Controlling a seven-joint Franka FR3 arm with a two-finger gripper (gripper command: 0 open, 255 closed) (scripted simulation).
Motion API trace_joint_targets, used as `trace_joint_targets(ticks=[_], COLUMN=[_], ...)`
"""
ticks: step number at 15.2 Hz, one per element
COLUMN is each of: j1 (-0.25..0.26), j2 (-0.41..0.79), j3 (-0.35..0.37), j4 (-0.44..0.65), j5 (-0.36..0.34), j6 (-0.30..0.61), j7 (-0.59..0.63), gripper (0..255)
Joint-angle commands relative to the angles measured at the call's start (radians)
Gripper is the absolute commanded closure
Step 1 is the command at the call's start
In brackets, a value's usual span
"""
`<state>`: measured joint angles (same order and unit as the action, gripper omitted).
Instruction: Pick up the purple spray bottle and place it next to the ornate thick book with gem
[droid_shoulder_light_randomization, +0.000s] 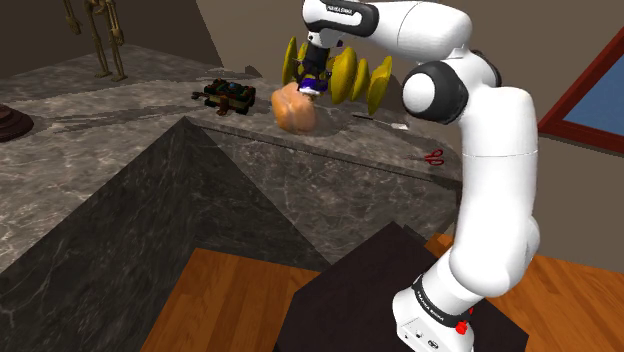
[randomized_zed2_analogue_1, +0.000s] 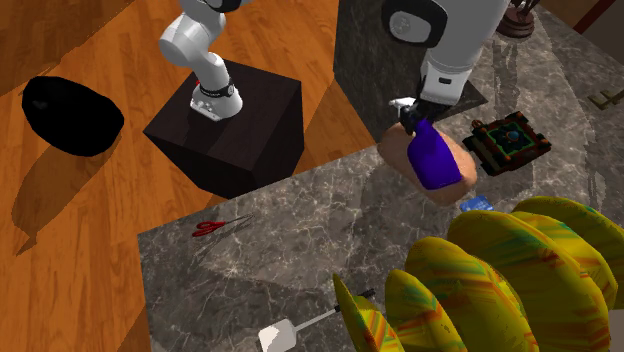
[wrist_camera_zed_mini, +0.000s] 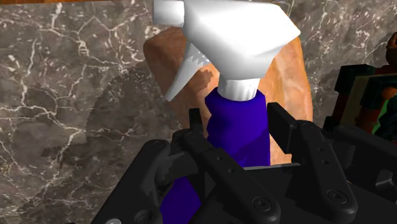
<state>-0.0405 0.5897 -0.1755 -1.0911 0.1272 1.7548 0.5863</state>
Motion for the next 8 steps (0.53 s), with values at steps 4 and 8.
trace_joint_targets(ticks=[4, 8], j1=[0.027, 0.036], j2=[0.163, 0.138], j3=[0.018, 0.017], j4=[0.259, 0.160], j5=[0.004, 0.003], j6=[-0.092, -0.020], j7=[0.071, 0.067], gripper=[255, 255])
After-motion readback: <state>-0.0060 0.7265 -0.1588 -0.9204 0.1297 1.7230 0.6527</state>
